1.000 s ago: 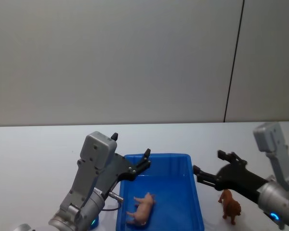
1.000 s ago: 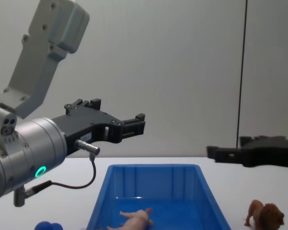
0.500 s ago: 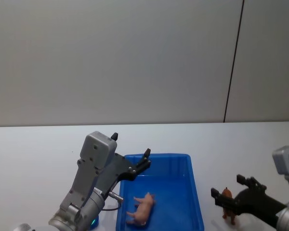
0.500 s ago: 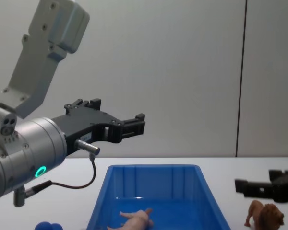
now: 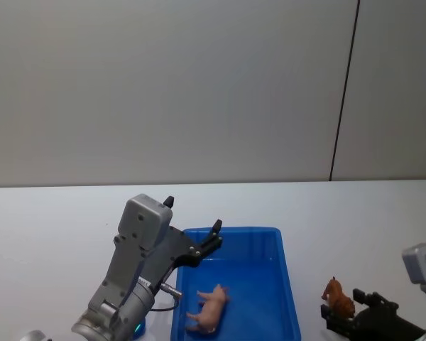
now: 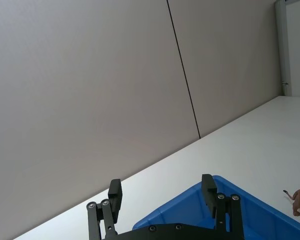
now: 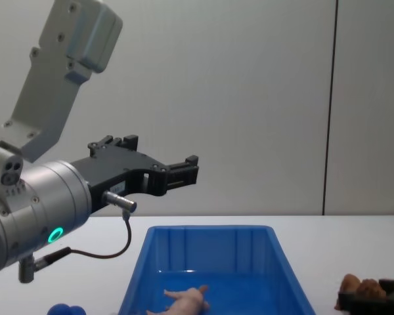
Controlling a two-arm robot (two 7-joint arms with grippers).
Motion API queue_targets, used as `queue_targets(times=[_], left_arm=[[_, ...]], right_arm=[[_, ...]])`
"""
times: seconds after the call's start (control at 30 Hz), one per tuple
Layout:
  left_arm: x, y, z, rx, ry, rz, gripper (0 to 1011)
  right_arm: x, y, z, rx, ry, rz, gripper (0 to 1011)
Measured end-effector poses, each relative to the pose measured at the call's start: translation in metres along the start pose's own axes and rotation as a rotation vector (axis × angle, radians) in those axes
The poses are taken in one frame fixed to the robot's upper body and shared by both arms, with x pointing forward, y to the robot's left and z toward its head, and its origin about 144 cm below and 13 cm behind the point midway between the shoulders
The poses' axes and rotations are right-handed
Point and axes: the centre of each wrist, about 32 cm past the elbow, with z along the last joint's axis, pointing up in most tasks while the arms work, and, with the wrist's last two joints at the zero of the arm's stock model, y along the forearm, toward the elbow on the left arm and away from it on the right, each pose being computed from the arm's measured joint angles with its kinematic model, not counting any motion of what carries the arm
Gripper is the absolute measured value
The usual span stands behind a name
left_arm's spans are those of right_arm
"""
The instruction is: Pick up the two dolls from the table and place them into the box.
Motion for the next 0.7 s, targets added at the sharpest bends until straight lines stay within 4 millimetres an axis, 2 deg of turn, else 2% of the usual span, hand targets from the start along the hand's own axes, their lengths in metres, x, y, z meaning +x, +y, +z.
queue_targets(times=[0.23,0.4,0.53,0.7], left_arm=[[0.0,0.0,0.0,0.0,0.0,0.0,1001],[0.0,0.0,0.0,0.0,0.0,0.0,1001],[0.0,0.0,0.0,0.0,0.0,0.0,1001],[0.0,0.0,0.0,0.0,0.0,0.0,1001]], right_arm=[[-0.001,-0.0003,-0.0069,-0.001,0.013,-0.003,703],[-0.0026,-0.0002,-0.01,0.02,0.025,-0.009,504],[-0.0033,-0.0003,-0.0109,0.029,0.03,-0.016,443],[-0.0043,-0.0013,-0.01,0.054,0.026,-0.03,444]])
